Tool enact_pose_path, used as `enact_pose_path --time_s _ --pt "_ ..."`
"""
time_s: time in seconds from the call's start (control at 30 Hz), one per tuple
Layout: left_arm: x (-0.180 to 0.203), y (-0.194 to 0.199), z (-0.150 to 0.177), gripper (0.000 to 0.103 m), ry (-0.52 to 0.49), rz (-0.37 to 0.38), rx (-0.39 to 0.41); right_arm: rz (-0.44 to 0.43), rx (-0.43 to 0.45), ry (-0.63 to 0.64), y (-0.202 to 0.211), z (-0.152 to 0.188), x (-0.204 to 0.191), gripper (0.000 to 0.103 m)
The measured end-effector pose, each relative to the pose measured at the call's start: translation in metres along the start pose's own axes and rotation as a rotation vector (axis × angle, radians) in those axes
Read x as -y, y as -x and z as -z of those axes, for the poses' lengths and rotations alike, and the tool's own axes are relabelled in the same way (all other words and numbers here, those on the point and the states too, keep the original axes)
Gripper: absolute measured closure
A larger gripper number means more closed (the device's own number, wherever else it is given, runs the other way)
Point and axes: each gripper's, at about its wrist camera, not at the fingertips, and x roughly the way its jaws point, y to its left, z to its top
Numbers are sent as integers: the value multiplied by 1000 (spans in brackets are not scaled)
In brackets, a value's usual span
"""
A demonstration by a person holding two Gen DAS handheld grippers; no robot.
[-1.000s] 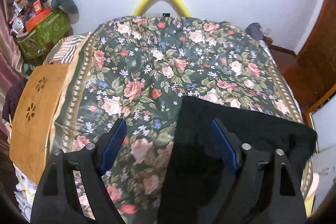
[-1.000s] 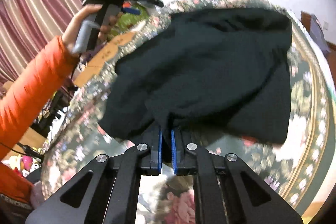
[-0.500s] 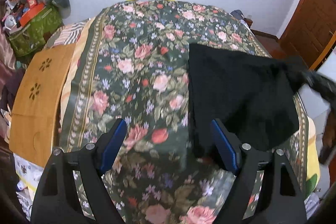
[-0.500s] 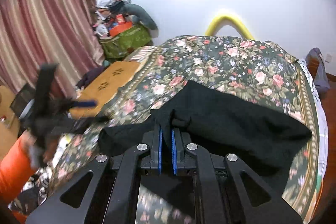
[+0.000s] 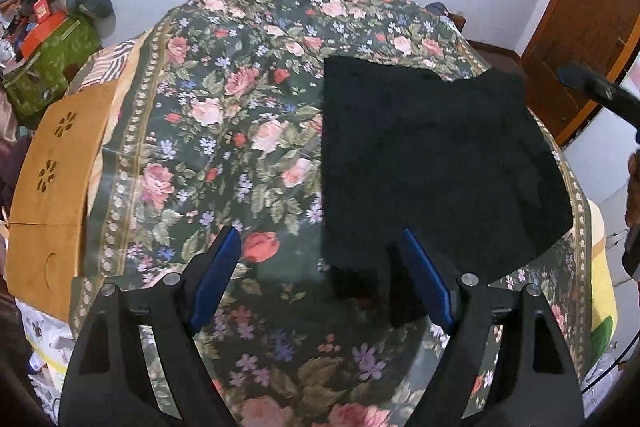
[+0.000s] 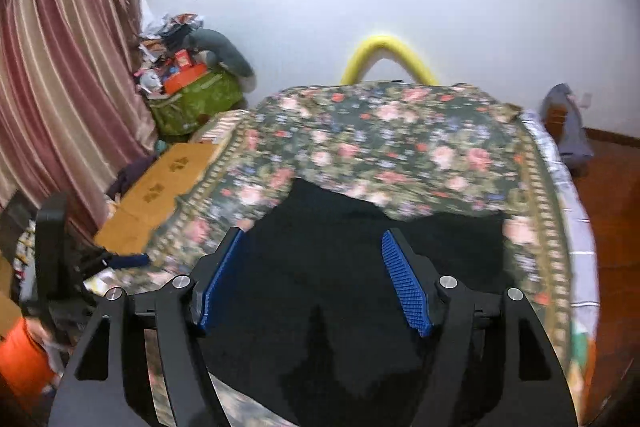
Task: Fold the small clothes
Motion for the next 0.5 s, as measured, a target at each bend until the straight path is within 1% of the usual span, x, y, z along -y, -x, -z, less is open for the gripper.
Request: enact_pose_path --time_s 0.1,0.17,0.23,0.3,0.33,0.37,0.4,0.43,0.5 --pt "13 -13 -7 21 -15 9 -3 31 -26 -4 3 20 24 36" --pt "21 -20 -12 21 -32 4 0 44 -63 -4 -1 35 37 36" --pt "30 -33 -21 21 -53 -16 2 61 -92 -8 -8 47 47 36" --pt "34 -46 -28 21 -58 -54 -10 111 -119 -8 -19 58 58 36" --pt "33 -54 -32 21 -57 -85 -17 139 -126 -7 -21 62 64 36" --pt "30 -60 -35 21 -43 -111 -18 161 -125 -12 -23 66 68 36" --pt "25 -63 -38 21 -26 -118 -15 177 -120 -25 -22 69 74 36" --pt "17 -65 -41 20 14 -105 -12 183 -115 -47 -21 73 81 36" --pt "5 -67 -43 19 80 -63 -20 169 -105 -93 -15 78 93 36"
